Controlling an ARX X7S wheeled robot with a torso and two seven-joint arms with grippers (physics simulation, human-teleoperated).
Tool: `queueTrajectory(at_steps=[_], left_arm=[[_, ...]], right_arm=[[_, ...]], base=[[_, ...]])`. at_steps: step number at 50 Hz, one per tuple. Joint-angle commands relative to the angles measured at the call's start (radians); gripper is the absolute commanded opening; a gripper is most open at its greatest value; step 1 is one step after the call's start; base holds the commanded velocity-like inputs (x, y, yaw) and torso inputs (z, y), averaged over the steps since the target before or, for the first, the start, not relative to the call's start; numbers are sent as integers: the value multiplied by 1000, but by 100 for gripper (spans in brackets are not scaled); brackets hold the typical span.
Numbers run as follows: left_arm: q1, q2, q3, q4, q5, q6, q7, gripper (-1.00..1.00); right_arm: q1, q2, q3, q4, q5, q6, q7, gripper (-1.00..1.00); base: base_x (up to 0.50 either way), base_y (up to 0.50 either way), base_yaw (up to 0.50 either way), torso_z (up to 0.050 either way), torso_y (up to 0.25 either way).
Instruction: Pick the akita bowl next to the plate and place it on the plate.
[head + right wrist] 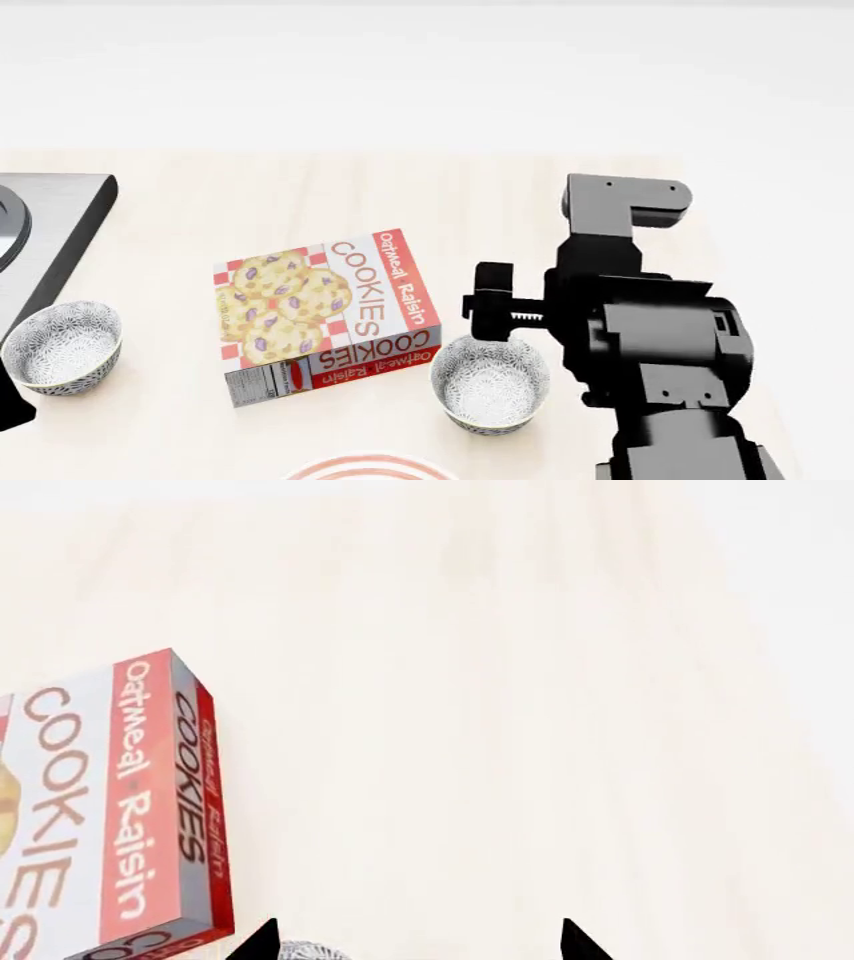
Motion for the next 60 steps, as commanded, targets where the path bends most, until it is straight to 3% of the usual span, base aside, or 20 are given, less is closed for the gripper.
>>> queueTrajectory(at_steps=[1,24,60], left_arm=[[0,-3,2,0,-5,0,-3,100],[0,-6,7,-7,-12,9,-5,100],[-1,-11,16,-20,-16,23,-8,100]], right_arm=[[77,-31,-6,258,-40,-114,-65,100],[37,-44,159,260,-206,-74,-119,100],[35,-55,303,260,-343,34,-179,100]], base=[[0,0,0,0,0],[0,0,0,0,0],[0,0,0,0,0]])
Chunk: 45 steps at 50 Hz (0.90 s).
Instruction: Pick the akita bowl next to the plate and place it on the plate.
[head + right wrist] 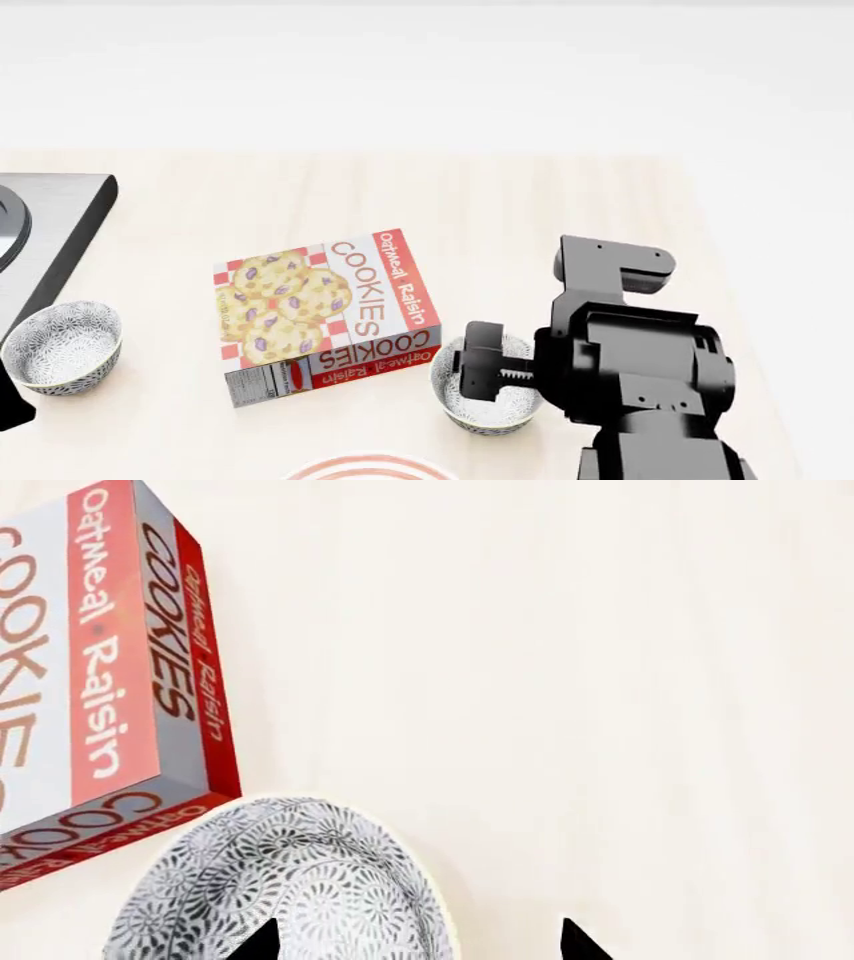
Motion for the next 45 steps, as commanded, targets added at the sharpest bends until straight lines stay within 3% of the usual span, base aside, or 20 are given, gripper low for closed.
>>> queueTrajectory(at_steps=[1,40,41,45], left_arm=[[0,-2,3,-1,-2,3,-2,100],[2,-9,12,0,-10,8,-12,100],[2,-10,12,1,-10,7,-13,100],[2,-10,13,-4,-10,12,-11,100]], right_arm=[[-5,0,38,1,-33,28,-8,100],[-32,-1,88,1,-68,40,-22,100],[-32,-3,83,1,-72,36,-29,-100],[-26,-1,90,1,-71,26,-9,-100]], base=[[0,0,0,0,0],[0,0,0,0,0],[0,0,0,0,0],[0,0,0,0,0]])
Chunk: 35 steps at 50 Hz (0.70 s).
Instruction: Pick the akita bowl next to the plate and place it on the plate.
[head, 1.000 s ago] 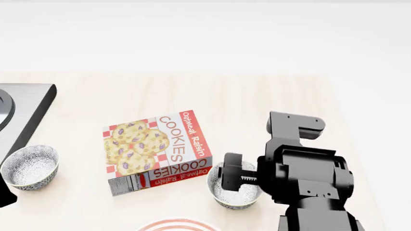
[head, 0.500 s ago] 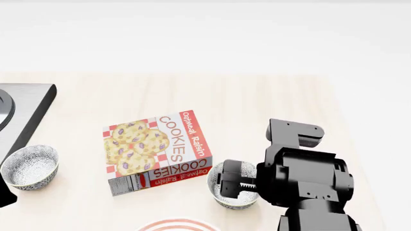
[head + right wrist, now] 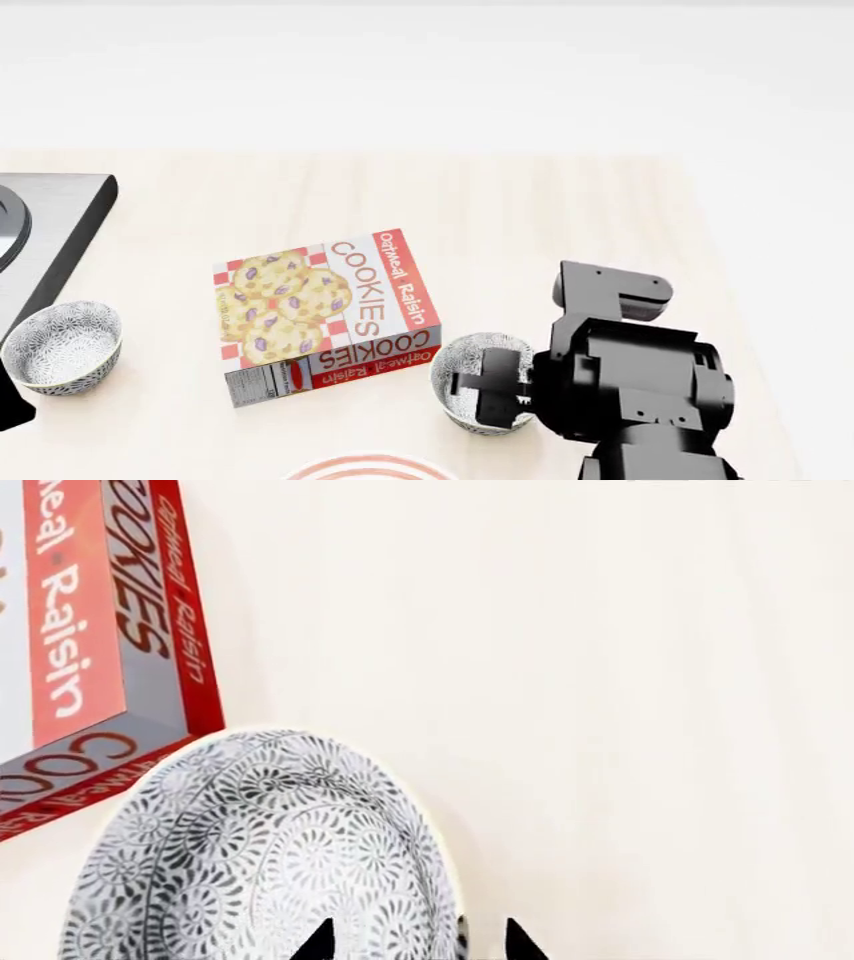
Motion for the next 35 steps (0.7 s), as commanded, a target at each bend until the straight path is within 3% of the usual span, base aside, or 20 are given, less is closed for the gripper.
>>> queueTrajectory(at_steps=[1,18,25,35], left_arm=[[1,-1,3,-5,-1,6,1,100],[2,-5,6,-3,-3,8,-4,100],[5,-7,8,9,-6,2,-12,100],[5,-10,8,14,-14,-3,-17,100]], right_arm=[[0,2,11,0,-5,-13,13,-100],[-10,9,-15,-13,-23,-102,19,-100],[-199,2,-65,-531,-34,183,-25,-100],[-261,12,-106,-858,-36,376,-34,-100]], base=[[0,0,0,0,0],[0,0,0,0,0],[0,0,0,0,0],[0,0,0,0,0]])
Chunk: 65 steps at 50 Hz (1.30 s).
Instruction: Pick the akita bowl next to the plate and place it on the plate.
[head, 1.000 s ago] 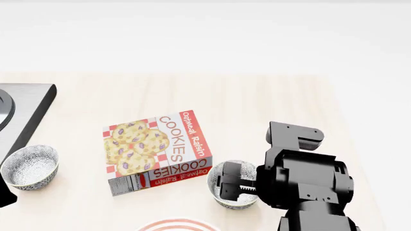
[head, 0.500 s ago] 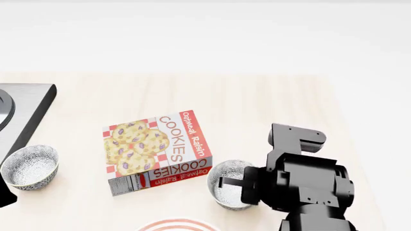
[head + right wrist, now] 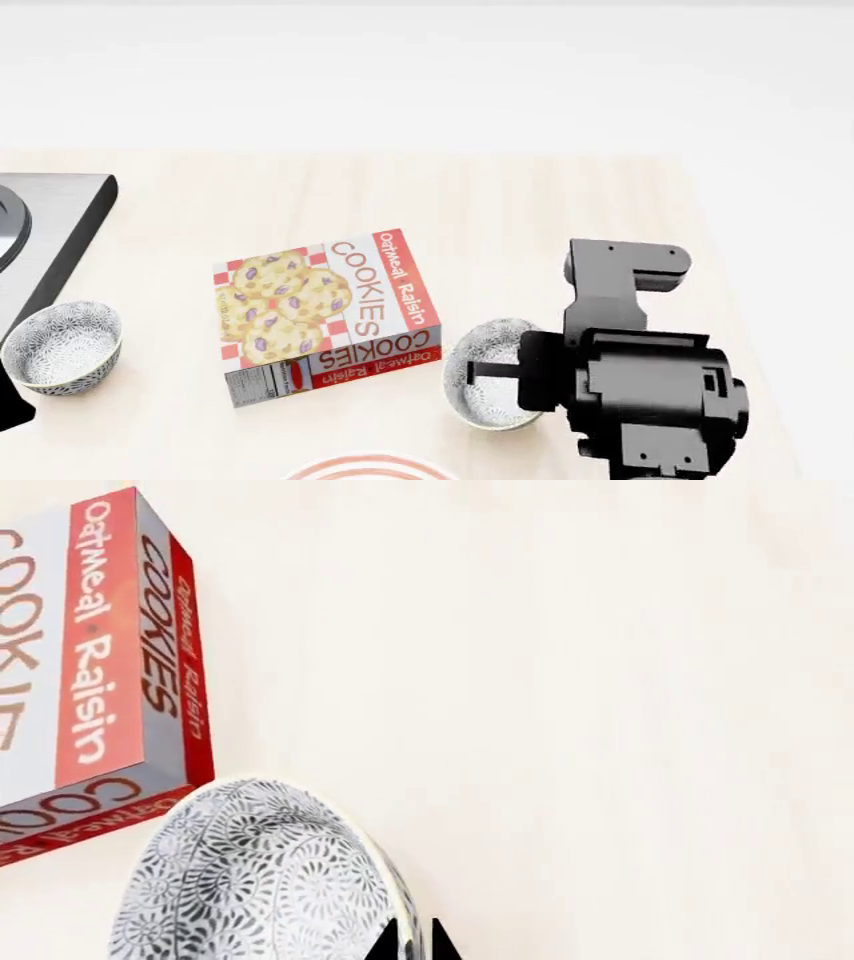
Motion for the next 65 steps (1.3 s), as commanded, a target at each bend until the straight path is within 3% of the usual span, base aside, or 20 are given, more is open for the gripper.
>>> queueTrajectory(at_steps=[1,20,21,24,26,29,40,65], left_arm=[[2,-4,0,12,-8,-8,-8,100],[-1,-5,7,-6,-5,7,-3,100],[1,-7,6,5,-9,-2,-9,100],[2,-8,7,8,-10,-2,-11,100],[1,-8,8,6,-9,-1,-11,100],[2,-8,8,8,-10,-1,-12,100],[1,-9,12,-1,-8,9,-8,100],[3,-4,17,-35,-2,43,7,100]], right_arm=[[-87,9,-46,-375,-6,203,-20,-100],[-122,39,-87,-760,103,507,-66,-100],[-120,55,-87,-758,181,507,-13,-100],[-112,156,-98,-754,631,507,350,-100],[-114,177,-71,-764,859,506,458,-100],[-115,202,-87,-750,991,503,556,-100],[-136,219,-84,-686,1263,497,669,-100],[-220,249,-193,-673,1302,392,564,-100]], base=[[0,0,0,0,0],[0,0,0,0,1],[0,0,0,0,0],[0,0,0,0,0],[0,0,0,0,0],[0,0,0,0,0],[0,0,0,0,0],[0,0,0,0,0]])
